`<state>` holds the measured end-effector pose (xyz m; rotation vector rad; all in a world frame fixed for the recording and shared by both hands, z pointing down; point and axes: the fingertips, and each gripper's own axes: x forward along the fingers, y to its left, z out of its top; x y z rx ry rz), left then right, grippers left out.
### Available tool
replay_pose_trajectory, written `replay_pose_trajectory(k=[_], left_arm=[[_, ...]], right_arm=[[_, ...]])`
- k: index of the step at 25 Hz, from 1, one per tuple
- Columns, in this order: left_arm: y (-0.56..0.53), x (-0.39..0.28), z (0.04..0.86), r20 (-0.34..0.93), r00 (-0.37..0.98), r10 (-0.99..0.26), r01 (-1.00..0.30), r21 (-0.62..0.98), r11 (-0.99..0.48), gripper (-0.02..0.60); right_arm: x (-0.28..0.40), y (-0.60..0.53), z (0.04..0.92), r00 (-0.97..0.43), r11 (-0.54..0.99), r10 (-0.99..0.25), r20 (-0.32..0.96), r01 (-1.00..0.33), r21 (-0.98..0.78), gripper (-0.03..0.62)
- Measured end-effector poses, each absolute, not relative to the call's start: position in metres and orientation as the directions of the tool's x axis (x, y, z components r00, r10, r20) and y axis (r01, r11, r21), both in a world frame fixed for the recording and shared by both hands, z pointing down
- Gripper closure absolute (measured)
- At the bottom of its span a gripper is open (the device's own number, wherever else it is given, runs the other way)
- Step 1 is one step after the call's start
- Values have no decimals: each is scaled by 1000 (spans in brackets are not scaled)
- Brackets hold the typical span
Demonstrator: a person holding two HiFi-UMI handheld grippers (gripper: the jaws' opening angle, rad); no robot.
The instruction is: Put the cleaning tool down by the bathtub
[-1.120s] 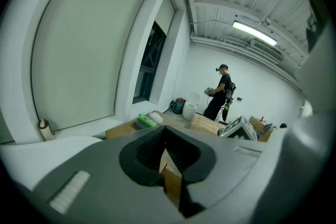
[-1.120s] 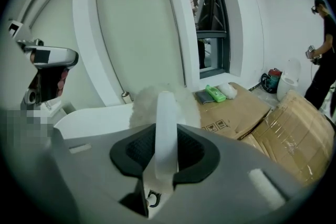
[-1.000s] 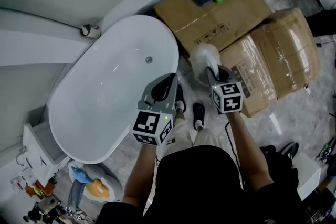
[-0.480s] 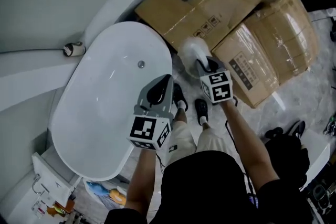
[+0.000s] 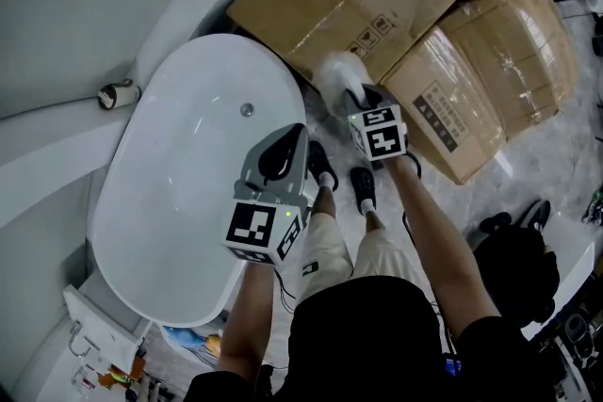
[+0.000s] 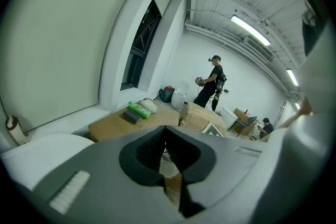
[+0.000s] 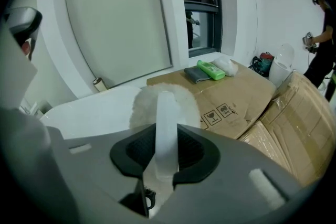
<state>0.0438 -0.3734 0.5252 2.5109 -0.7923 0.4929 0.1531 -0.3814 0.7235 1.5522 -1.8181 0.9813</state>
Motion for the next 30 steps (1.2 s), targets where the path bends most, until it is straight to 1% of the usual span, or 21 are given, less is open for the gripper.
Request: replay_pose_trajectory(k=[8,15,24,30], left_arm=[[-380,40,557,489,766,-416,-603,323,-730,583],[-391,28,577,511,751,-418,-618,321,-718,583],[-398,13,587,531,733,-426,-635,309,-708,583],[-400,18,596,538,736,-411,-627,311,-715,583]], right_arm=[[160,-402,762,-160,15,-558,814,-983,-182,503],[154,-417,789,-163,17,-542,825,-983,-183,502],[153,-424,811,-130,-11,-524,842,-987,-159,502],[157,-426,816,-115,-31,-519,847,-988,-153,500]])
